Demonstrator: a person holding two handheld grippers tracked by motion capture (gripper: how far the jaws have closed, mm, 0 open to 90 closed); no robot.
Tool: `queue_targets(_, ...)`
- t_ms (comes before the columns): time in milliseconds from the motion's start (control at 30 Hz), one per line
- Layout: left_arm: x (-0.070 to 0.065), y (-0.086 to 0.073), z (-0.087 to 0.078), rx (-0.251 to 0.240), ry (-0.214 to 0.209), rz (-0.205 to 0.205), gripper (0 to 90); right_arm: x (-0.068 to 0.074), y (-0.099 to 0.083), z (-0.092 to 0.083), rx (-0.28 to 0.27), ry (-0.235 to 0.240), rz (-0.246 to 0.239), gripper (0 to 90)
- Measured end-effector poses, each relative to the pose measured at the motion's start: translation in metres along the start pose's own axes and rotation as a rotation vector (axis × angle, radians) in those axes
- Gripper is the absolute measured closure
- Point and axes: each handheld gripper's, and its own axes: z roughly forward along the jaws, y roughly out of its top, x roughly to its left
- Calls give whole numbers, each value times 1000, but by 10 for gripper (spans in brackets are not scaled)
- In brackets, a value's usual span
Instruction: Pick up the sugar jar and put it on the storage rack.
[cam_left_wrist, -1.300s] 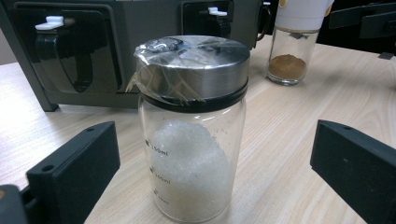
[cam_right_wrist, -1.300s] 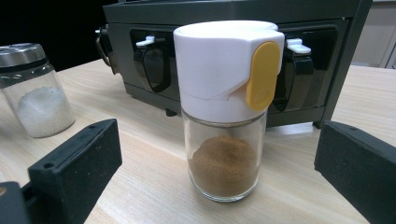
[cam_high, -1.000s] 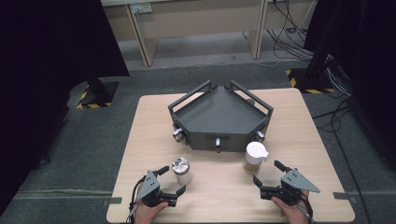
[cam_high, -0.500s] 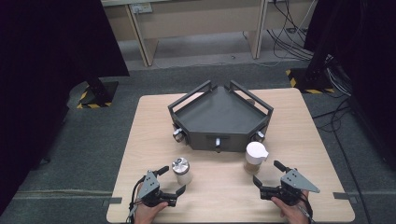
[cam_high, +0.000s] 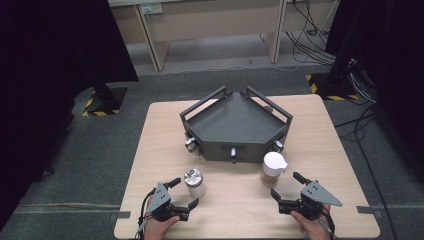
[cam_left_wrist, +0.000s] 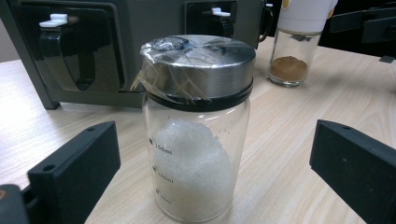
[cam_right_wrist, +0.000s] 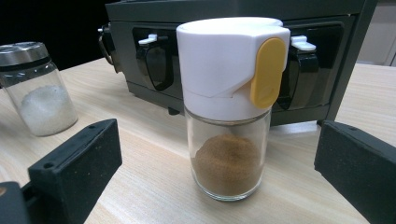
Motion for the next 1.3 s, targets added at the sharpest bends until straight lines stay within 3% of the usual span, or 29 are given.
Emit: queue_targets(1300,2,0,7,-2,12,-13,14,0,0,2,8,6,7,9)
